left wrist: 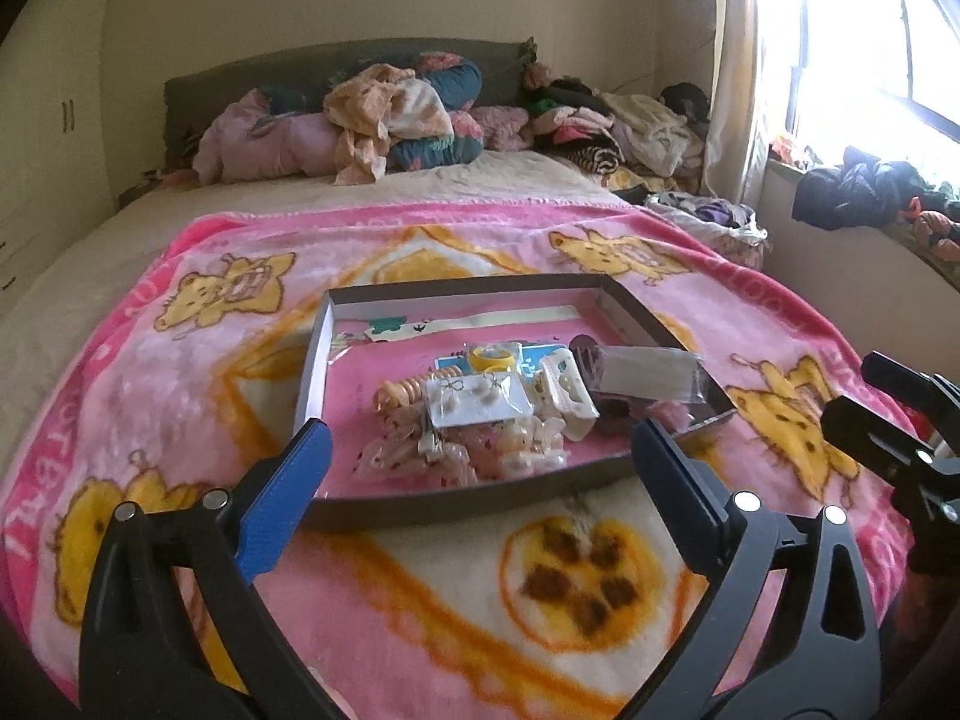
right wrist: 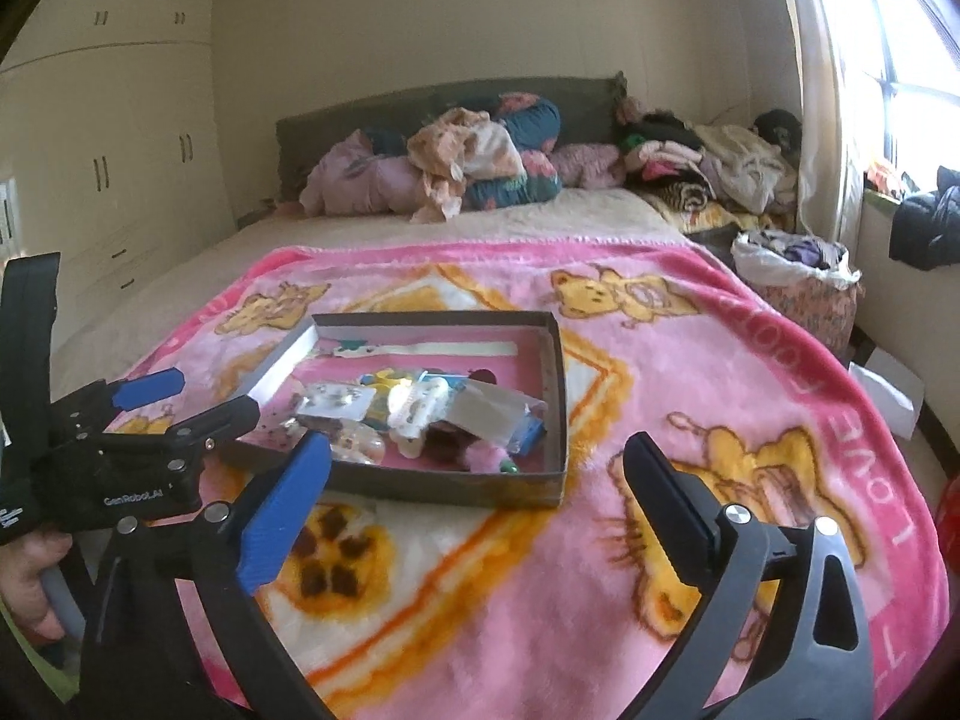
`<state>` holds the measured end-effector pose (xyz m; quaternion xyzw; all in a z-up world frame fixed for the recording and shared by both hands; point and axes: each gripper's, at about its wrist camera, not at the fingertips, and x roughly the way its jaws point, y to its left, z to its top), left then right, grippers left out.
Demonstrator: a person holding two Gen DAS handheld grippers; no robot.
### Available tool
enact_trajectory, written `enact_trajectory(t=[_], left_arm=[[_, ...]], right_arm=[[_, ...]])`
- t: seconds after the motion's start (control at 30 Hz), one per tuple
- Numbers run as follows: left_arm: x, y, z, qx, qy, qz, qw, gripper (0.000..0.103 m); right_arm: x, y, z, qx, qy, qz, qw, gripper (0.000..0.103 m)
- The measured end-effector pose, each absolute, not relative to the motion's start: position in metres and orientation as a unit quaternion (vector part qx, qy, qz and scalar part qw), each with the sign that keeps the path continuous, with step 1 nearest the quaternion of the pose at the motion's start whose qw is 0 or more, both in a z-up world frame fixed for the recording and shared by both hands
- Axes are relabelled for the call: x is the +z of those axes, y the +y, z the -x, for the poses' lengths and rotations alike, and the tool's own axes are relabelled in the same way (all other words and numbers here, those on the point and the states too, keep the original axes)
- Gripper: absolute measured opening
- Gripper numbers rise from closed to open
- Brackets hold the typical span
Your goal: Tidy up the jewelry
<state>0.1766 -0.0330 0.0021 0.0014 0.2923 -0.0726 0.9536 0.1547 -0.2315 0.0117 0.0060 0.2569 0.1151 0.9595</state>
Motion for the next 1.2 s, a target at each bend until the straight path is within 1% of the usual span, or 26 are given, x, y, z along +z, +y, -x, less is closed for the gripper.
enact_trajectory(t=[0.4,0.8,1.07,1.2], left_arm=[[0.005,-0.029,-0.123,-0.068,0.252,0.004,0.965,0.091],[0.005,-0.030,-0.100,-0.055,0.225,0.001,0.973,0.091],[-0.005,-0.031,-0.087,-0.042,0.219,0.011,0.975,0.091],[-0.012,-0.034,-0.077,-0.040,0.207,0.015,0.977,0.092]], right_arm=[[0.006,-0.229,-0.119,0.109,0.229,0.006,0.967,0.096],[-0.002,-0.235,-0.092,0.092,0.197,-0.008,0.976,0.096],[-0.017,-0.239,-0.079,0.086,0.188,-0.011,0.978,0.096],[-0.023,-0.244,-0.068,0.078,0.165,-0.015,0.983,0.096]])
